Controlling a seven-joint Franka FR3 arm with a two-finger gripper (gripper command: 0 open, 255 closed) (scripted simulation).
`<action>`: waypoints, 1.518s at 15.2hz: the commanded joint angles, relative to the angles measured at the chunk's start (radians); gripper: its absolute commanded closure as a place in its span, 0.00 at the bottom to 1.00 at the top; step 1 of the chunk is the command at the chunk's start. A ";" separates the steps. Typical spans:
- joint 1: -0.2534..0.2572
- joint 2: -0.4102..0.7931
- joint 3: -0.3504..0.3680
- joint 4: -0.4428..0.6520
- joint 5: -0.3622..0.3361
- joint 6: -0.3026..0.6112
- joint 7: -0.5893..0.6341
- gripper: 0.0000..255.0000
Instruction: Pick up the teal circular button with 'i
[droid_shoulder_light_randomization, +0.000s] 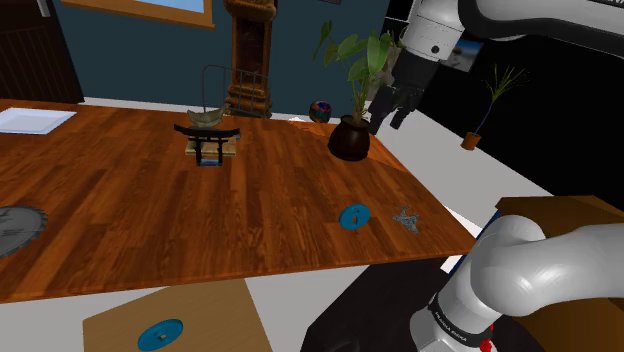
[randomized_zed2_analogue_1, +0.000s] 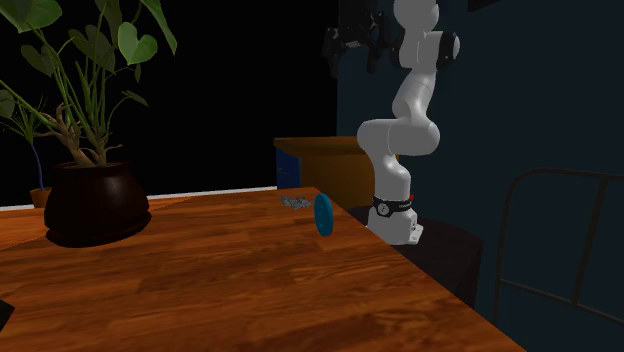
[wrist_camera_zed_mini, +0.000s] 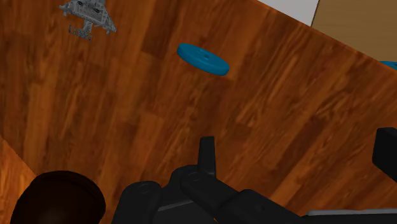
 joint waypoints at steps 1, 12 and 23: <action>0.000 0.000 0.000 0.000 0.000 0.000 0.000 0.00; 0.064 -0.072 -0.159 -0.375 -0.114 0.255 -0.389 0.00; 0.064 0.032 -0.314 -0.583 -0.249 0.539 -0.670 0.00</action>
